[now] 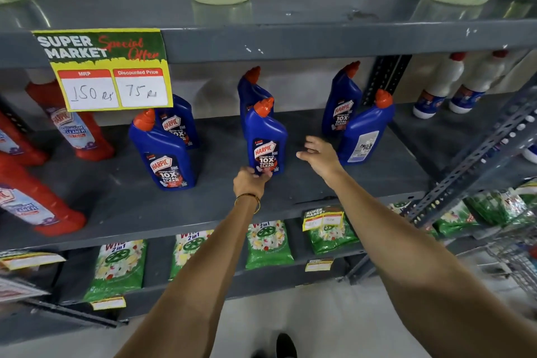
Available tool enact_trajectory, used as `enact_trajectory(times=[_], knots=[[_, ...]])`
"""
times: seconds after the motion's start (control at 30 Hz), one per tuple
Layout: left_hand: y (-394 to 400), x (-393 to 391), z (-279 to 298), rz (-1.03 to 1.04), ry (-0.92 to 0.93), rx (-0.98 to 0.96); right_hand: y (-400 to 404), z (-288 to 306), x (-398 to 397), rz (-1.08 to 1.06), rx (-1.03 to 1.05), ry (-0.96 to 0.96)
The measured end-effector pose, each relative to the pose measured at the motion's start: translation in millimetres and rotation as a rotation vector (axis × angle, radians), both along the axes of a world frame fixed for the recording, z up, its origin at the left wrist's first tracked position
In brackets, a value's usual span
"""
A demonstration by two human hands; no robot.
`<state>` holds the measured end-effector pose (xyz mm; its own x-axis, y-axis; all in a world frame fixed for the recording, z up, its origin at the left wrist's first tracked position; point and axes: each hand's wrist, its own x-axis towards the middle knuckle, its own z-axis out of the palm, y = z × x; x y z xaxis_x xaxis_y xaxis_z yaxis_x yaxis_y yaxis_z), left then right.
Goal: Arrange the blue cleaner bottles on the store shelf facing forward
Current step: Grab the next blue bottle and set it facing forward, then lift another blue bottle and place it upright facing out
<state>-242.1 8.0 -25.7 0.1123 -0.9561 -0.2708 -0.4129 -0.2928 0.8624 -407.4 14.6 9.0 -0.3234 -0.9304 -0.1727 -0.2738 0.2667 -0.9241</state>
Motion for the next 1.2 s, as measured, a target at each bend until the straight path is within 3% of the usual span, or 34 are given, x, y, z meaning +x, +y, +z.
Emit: enact_trajectory(times=[0.37,0.53,0.8,1.2], knots=[[17.3,-77.6,2.8,-0.198,-0.044,-0.032,57.5,-17.9,-85.2,-0.262,0.048,0.066],[7.6,-132.9,13.4,-0.22,0.007,-0.055,52.3,-11.4,-142.2,-0.274,0.066,0.054],[-18.2,-202.3,29.7,-0.293,0.042,-0.168,18.0,10.3,-197.4,-0.093,0.009,-0.01],[-26.8,-213.9,20.5,-0.34,0.03,-0.181,-1.1,8.1,-213.1,0.19,-0.068,-0.064]])
